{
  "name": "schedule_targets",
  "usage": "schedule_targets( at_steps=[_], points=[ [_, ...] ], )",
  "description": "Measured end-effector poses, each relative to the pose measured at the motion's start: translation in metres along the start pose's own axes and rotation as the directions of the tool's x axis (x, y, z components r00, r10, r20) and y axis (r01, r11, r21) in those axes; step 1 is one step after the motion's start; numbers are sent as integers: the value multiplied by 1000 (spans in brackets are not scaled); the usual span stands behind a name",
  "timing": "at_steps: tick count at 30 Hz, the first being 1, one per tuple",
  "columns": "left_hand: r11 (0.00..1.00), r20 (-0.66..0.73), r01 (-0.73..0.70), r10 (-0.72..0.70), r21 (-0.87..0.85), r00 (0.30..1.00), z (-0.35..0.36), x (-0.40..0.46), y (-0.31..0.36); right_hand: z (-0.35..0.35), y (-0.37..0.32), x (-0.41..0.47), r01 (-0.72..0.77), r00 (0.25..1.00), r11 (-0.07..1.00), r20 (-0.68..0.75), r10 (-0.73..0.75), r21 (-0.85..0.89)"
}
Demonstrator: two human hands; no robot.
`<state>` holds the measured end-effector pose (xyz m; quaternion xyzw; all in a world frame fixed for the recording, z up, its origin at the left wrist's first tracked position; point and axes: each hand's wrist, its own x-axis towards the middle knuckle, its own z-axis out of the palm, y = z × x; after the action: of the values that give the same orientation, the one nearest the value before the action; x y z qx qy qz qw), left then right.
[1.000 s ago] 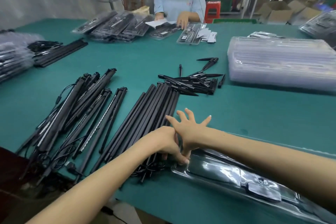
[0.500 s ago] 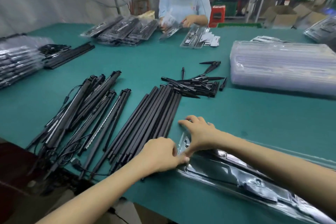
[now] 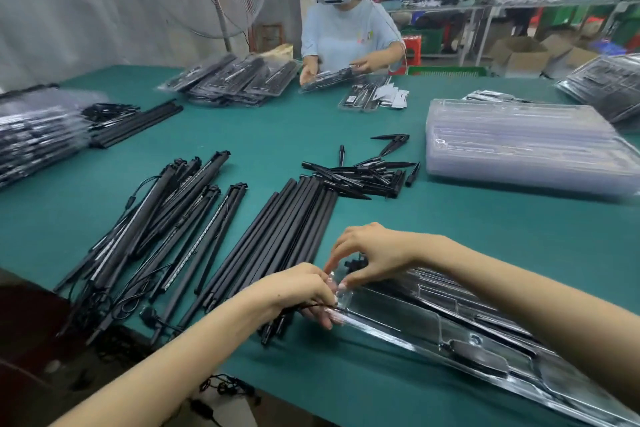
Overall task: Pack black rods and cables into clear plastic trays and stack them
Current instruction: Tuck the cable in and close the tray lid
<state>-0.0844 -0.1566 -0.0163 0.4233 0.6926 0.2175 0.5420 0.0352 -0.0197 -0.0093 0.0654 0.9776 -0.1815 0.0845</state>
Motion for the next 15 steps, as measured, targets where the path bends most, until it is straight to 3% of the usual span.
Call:
schedule_targets(
  at_steps=[8,12,15],
  points=[
    [986,-74,79,-90,-145,993,4,9,-11,-19,-17,39,-40,914,993,398,81,-109],
    [973,-106,84,-108,-215,988,10,12,-13,-15,-18,42,-87,896,993,429,110,-74],
    [974,-154,63,-98,-218,983,14,14,-14,-10,-21,44,-85,893,985,427,142,-151]
  ],
)
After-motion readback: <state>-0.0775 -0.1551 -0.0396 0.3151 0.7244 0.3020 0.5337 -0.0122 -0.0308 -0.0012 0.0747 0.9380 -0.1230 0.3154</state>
